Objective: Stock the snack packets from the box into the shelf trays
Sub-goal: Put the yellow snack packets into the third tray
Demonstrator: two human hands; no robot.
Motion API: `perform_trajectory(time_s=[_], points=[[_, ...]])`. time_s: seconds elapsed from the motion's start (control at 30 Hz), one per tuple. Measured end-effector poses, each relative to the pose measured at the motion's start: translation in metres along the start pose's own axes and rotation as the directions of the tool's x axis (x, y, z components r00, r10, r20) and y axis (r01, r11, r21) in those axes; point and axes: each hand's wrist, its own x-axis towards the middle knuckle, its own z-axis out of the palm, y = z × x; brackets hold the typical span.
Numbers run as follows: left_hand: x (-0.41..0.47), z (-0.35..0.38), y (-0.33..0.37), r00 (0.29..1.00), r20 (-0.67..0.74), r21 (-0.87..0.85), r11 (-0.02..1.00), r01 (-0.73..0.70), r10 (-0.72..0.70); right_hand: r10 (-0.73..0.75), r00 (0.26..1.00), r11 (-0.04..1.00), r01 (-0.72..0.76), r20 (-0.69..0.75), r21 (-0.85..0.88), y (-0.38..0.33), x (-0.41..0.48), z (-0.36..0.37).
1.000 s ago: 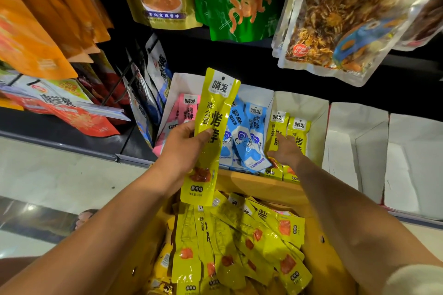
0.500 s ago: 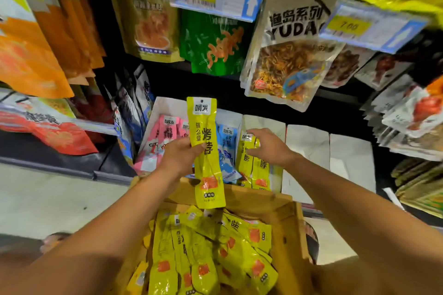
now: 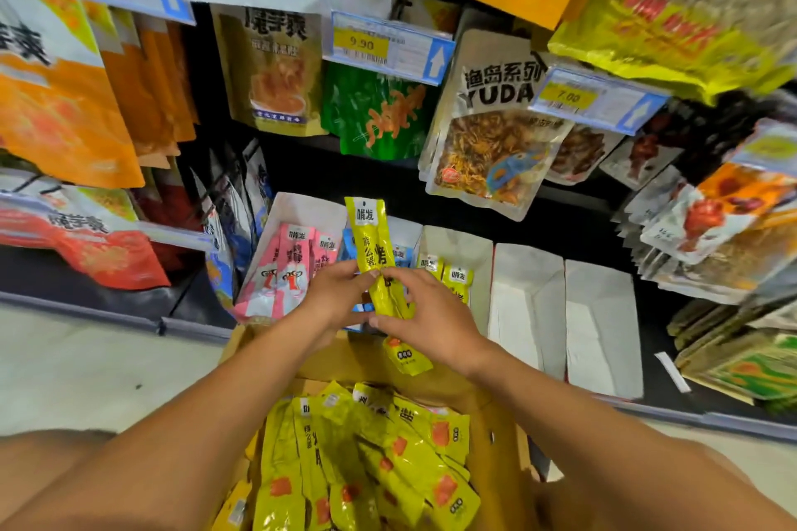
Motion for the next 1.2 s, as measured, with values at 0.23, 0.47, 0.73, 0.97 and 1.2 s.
perform_trajectory(time_s=[0.23,0.47,0.73,0.97,1.2], points=[[0.005,-0.004,-0.002,0.999,0.013,0.035,0.999,-0.033,0.033,0.032,0.999,0.996,-0.031,-0.011,0.083,-0.003,0.011,0.008],[0.017,-0.006,-0.015,0.993,0.015,0.223,0.968,-0.115,0.115,0.207,0.978,0.935,-0.191,-0.02,0.299,0.015,0.025,0.013],[0.019,-0.031,-0.07,0.972,0.233,0.971,0.068,-0.229,-0.044,0.443,0.894,0.895,-0.437,-0.07,0.084,0.094,0.052,0.01],[0.012,-0.039,-0.094,0.954,0.206,0.969,-0.092,-0.231,-0.22,0.57,0.819,0.821,-0.57,-0.07,0.015,0.156,0.064,0.048],[0.013,-0.044,-0.103,0.951,0.222,0.958,-0.134,-0.254,-0.217,0.575,0.815,0.81,-0.579,-0.072,-0.098,0.187,0.077,0.083]])
